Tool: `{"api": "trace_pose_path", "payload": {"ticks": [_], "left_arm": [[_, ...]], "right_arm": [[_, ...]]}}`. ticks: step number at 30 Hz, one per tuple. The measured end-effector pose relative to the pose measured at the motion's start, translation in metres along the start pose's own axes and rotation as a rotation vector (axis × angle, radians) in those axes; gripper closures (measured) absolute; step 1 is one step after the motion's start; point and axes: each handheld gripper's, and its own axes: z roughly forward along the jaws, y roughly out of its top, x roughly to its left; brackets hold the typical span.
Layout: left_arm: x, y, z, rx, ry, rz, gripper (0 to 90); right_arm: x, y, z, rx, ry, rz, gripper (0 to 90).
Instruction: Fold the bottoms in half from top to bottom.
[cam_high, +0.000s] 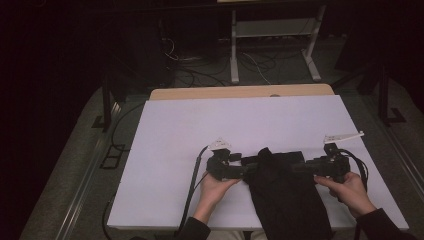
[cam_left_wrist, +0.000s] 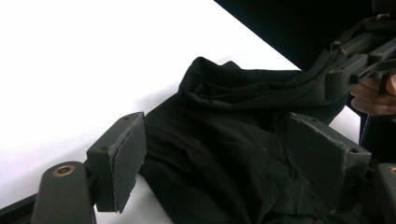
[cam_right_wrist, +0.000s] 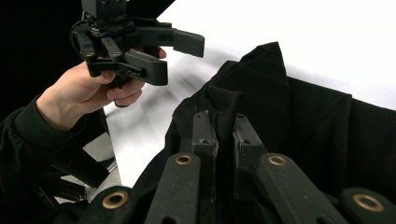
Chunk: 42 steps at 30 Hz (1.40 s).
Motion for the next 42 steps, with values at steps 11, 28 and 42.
{"api": "trace_pose_path", "payload": {"ticks": [11,28,42], "left_arm": [[0.002,0.001,-0.001,-0.005,0.009,-0.008,20.0],[0.001,0.002,-0.001,-0.002,0.018,-0.005,18.4],[0.001,0.001,0.001,-0.006,0.022,0.008,16.3]], "right_arm": [[0.003,-0.008,-0.004,0.015,0.021,-0.016,81.3],[0.007,-0.021,-0.014,0.039,0.039,-0.019,80.8],[0.012,-0.035,-0.013,0.156,0.037,-0.049,80.7]]}}
